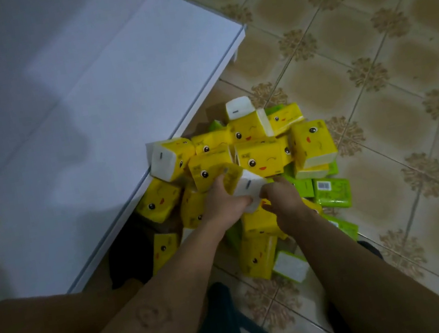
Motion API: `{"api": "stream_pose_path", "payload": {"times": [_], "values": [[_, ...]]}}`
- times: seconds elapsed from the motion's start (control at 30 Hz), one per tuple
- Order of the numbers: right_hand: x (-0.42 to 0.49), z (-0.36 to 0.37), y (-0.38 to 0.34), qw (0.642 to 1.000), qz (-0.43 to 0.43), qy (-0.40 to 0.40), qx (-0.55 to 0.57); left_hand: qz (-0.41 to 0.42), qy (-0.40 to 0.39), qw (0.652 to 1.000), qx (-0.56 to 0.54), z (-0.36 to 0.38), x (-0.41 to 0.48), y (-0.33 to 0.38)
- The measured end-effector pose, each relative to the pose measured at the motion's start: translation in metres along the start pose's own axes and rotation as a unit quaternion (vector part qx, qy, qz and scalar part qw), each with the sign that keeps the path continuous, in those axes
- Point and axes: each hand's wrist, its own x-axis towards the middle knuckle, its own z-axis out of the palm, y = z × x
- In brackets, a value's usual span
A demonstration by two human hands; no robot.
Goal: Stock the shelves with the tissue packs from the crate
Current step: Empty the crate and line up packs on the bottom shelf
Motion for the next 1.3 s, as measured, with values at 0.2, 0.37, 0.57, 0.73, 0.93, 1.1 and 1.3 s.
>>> {"api": "stream_pose_path", "payload": {"times": [0.2,0.37,0.57,0.73,0.93,1.1,1.3], "values": [[-0.025,-0.005,-0.009,0.991,-0.023,-0.130,0.001,0.011,0.014,1.000,-0.006,-0.019,-0.010,0.013],[-0.096,-0.003,-0.033,0.970,-0.102,-0.201,0.093,0.048,0.065,0.997,-0.001,-0.072,-0.069,0.033],[-0.165,-0.019,-0.037,0.970,-0.195,-0.052,0.135,0.085,0.047,0.981,-0.170,-0.123,-0.149,0.035],[-0.194,-0.013,-0.007,0.973,-0.167,-0.151,0.042,0.077,-0.002,0.962,-0.264,-0.136,-0.189,0.014],[-0.193,0.015,0.007,0.959,-0.134,-0.245,0.055,0.037,-0.020,0.957,-0.287,-0.151,-0.185,-0.014],[-0.175,0.055,0.023,0.957,-0.137,-0.251,0.037,0.002,0.002,0.961,-0.275,-0.173,-0.173,-0.037],[-0.171,0.138,0.028,0.965,-0.132,-0.220,0.045,-0.067,0.060,0.968,-0.235,-0.225,-0.163,-0.070]]}}
